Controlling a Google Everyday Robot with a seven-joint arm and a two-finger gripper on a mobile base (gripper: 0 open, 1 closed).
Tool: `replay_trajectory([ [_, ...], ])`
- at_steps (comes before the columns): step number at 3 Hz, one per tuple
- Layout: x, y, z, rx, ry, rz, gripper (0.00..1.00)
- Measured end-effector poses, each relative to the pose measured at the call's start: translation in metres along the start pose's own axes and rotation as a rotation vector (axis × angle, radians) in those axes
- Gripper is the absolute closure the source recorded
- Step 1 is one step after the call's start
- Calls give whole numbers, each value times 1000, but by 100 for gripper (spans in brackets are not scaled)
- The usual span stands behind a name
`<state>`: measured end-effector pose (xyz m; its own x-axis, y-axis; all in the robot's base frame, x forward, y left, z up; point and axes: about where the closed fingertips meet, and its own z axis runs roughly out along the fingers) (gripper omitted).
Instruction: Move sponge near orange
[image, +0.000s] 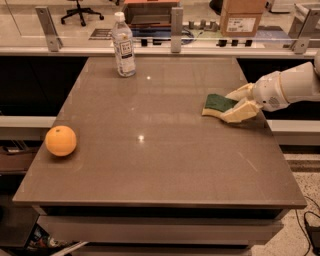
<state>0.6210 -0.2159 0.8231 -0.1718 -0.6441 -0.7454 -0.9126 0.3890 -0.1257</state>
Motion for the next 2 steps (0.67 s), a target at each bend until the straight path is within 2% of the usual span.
replay_trajectory([
  [1, -1, 0, -1, 0, 0, 0, 86],
  [2, -1, 0, -1, 0, 0, 0, 100],
])
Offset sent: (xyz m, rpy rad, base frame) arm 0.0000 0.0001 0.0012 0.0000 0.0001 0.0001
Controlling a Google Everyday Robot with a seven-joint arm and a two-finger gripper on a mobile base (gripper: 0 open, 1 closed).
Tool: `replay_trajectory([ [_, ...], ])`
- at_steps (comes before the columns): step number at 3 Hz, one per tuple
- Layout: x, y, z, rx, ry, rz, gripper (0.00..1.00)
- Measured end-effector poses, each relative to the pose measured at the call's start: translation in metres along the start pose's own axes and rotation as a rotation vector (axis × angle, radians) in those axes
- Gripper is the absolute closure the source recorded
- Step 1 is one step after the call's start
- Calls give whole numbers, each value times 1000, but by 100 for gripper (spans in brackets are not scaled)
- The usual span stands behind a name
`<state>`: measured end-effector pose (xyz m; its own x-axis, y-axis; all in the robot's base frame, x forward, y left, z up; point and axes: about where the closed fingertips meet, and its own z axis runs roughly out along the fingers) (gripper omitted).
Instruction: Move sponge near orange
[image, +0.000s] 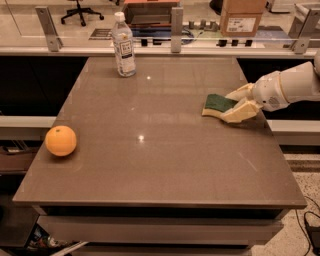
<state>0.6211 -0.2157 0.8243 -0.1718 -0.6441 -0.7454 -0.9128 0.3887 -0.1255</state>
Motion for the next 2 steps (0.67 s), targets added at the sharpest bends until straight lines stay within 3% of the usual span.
replay_trajectory([
  [2, 0, 0, 0, 0, 0, 0, 100],
])
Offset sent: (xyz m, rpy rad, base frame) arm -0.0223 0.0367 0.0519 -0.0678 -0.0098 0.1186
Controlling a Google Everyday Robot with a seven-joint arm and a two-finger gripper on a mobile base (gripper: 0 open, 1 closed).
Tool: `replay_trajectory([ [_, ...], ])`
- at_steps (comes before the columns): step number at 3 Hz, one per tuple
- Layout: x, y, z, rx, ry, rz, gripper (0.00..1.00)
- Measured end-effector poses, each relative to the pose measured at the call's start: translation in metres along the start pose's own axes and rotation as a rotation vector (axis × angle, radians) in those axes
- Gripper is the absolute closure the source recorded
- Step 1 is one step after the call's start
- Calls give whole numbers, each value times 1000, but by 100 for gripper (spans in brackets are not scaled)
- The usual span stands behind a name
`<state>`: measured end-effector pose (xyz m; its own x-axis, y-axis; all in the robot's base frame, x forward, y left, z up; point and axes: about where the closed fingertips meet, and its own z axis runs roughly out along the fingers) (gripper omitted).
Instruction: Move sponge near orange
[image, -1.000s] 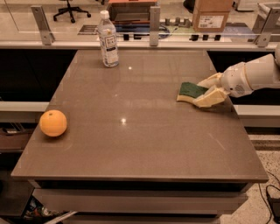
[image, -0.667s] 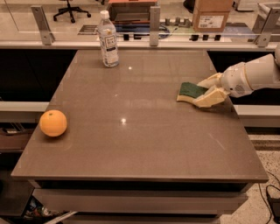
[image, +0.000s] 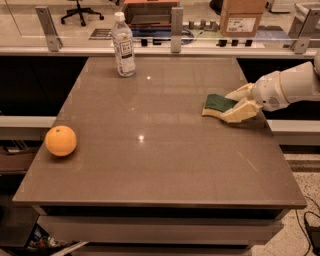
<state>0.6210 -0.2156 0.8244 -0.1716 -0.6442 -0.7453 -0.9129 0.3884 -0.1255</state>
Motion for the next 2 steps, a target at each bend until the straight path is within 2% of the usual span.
replay_trajectory([
  [2, 0, 0, 0, -1, 0, 0, 100],
])
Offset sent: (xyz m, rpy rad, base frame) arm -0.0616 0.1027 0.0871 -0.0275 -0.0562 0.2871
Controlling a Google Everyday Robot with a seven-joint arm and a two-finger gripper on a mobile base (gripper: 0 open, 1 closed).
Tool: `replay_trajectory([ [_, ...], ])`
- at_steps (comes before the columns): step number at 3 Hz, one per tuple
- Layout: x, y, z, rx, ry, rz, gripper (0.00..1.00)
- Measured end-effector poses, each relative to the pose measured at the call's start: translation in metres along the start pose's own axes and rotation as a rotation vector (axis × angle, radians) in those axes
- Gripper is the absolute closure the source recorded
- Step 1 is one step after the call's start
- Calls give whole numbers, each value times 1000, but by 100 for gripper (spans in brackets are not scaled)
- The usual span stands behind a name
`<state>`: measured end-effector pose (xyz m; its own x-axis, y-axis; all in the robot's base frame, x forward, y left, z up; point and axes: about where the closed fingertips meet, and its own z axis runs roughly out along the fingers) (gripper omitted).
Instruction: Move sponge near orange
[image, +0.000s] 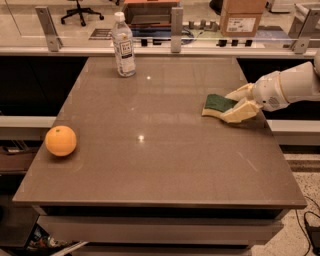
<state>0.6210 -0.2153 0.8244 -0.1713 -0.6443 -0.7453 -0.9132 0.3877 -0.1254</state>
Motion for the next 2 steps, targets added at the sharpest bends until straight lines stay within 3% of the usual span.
replay_trajectory([
  [2, 0, 0, 0, 0, 0, 0, 100],
])
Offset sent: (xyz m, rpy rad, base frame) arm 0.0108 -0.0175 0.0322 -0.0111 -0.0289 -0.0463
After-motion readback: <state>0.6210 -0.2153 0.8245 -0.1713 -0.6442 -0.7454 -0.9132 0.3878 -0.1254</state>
